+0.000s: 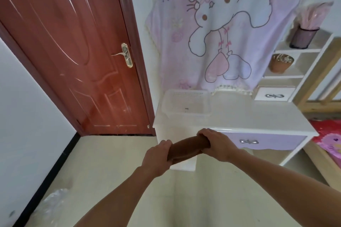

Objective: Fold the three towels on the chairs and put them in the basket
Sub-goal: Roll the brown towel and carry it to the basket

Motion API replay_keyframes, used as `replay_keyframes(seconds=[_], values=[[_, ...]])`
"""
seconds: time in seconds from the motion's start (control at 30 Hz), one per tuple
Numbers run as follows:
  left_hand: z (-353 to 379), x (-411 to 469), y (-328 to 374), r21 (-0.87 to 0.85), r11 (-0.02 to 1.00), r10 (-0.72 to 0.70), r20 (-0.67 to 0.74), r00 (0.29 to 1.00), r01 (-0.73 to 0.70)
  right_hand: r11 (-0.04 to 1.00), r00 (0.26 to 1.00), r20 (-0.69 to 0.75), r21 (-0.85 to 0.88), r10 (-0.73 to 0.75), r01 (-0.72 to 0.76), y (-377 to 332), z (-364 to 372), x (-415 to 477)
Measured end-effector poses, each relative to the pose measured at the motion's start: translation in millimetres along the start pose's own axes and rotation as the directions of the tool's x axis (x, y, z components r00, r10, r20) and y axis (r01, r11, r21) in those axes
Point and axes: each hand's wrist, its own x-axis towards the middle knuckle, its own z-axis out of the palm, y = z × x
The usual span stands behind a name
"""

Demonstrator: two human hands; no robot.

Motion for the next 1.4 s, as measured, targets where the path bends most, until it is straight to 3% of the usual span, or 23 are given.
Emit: replay_keyframes(seconds=[0.27,0.4,0.57,0.67,0.8,1.03,1.17,1.27,1.33,1.4], values=[[1.0,144.1,-29.4,-0.221,0.969,-0.095,0.077,0.993,0.110,0.937,0.987,0.036,0.312,0.156,-0.159,55.3,-29.4,139.8],[7.2,223.2,-40.0,-0.430,0.870,-0.206,0.124,0.971,0.240,0.852,0.972,0.056,0.473,0.228,-0.227,99.0,-36.5,233.6],[14.4,305.7,-51.0,-0.519,0.760,-0.370,0.148,0.917,0.391,0.756,0.950,0.147,0.578,0.274,-0.308,135.4,-41.3,341.6],[23.2,336.2,-57.6,-0.520,0.725,-0.452,0.139,0.881,0.453,0.779,0.953,0.162,0.550,0.255,-0.301,146.3,-32.9,393.0],[40.6,363.2,-72.8,-0.447,0.696,-0.536,0.197,0.821,0.562,0.878,0.951,0.211,0.378,0.227,-0.294,151.8,-2.5,444.1],[71.8,395.8,-99.1,-0.309,0.740,-0.517,0.308,0.798,0.598,0.937,0.902,0.364,0.165,0.231,-0.307,165.9,46.3,499.4],[81.8,401.5,-108.4,-0.153,0.850,-0.431,0.346,0.833,0.504,0.947,0.877,0.414,0.093,0.245,-0.309,168.8,73.3,509.5],[80.9,399.0,-115.3,0.040,0.965,-0.254,0.406,0.878,0.261,0.956,0.892,0.379,0.060,0.244,-0.287,170.0,90.1,507.0],[81.1,394.7,-119.5,0.089,0.993,-0.116,0.481,0.869,0.083,0.969,0.907,0.349,-0.014,0.236,-0.247,169.1,96.8,502.6],[82.0,393.0,-123.9,0.091,0.995,-0.072,0.508,0.859,0.030,0.976,0.923,0.320,-0.119,0.214,-0.185,166.5,96.1,499.6]])
